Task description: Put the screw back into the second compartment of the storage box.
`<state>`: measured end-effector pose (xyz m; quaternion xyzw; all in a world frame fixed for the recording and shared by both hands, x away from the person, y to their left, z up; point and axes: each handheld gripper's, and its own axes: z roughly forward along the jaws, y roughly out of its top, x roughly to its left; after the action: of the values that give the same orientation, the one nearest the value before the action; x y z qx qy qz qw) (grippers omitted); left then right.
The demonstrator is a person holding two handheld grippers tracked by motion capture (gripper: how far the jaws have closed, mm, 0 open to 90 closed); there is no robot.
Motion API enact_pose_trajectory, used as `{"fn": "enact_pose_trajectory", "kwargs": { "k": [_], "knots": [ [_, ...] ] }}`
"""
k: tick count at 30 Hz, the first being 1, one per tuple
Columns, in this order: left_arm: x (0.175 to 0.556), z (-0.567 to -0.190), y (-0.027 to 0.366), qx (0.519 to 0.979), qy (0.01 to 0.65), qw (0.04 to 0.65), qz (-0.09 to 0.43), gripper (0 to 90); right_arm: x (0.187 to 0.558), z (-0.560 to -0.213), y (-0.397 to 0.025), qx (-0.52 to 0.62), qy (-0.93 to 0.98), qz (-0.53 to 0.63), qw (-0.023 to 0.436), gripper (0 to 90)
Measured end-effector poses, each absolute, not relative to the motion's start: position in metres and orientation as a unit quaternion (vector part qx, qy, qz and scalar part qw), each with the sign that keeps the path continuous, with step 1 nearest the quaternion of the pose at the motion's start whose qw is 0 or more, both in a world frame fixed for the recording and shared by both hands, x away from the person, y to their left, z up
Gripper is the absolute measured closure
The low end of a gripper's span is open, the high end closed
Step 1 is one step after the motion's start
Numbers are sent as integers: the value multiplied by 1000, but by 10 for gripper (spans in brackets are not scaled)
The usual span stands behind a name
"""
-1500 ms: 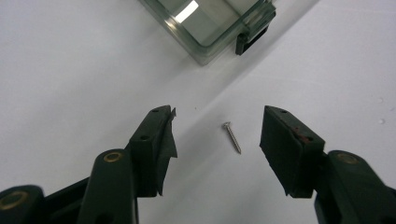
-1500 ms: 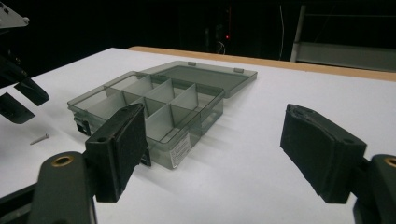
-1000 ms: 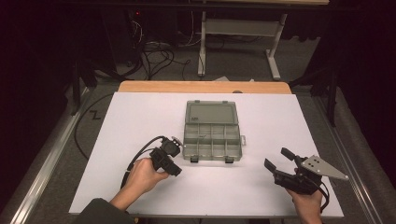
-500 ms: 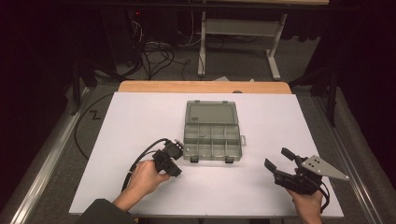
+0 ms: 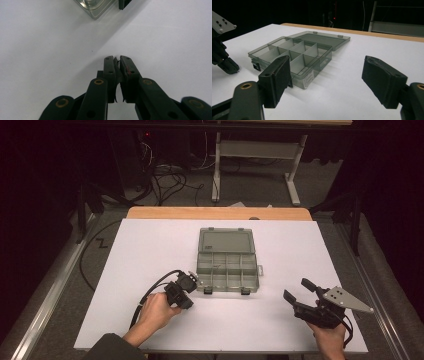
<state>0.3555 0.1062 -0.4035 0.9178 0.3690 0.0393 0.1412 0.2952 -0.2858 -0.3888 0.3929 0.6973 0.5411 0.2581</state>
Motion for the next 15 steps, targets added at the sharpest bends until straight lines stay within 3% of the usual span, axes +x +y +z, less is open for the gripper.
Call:
{"fn": "enact_pose_trajectory", "kwargs": {
  "k": [15],
  "knots": [
    [353,-404,106,922,358,139,52,861,295,-389,-285,392,699,540,257,249]
  ]
}}
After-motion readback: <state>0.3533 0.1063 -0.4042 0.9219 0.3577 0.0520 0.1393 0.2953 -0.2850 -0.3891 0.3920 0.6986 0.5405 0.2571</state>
